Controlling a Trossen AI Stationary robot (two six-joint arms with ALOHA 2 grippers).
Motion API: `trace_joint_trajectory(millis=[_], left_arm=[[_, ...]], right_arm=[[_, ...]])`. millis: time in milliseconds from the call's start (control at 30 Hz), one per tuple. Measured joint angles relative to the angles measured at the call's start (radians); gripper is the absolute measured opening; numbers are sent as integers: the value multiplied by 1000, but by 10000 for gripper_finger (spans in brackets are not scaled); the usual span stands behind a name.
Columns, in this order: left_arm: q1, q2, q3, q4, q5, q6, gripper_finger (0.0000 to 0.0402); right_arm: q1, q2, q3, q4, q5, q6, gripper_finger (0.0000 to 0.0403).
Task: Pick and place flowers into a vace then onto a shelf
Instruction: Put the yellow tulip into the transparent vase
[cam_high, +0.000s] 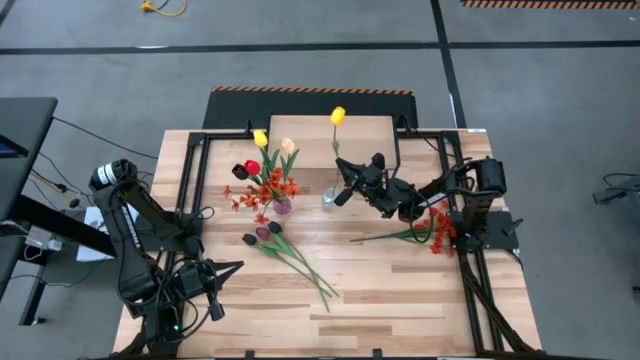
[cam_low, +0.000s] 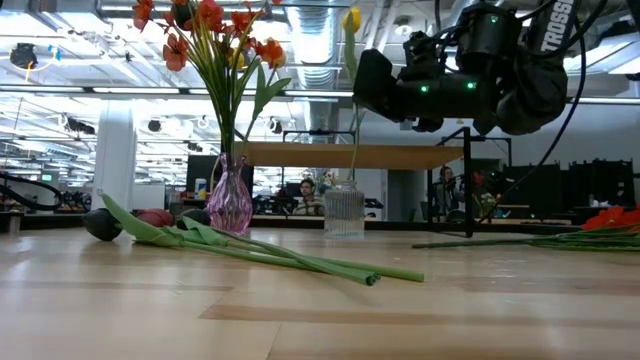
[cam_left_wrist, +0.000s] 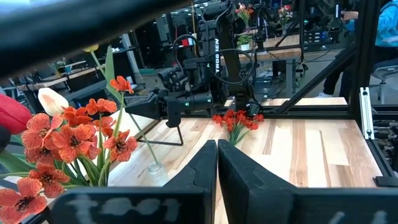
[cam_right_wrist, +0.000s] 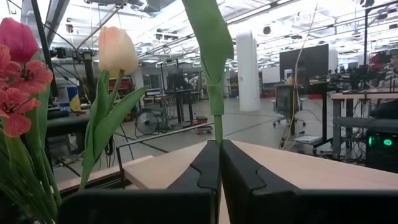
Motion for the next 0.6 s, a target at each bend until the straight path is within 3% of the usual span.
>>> trace_joint_trajectory(millis=[600], left_arm=[[0, 0, 0, 0, -3, 0, 0]], right_arm=[[-25, 0, 0, -67, -3, 23, 0]])
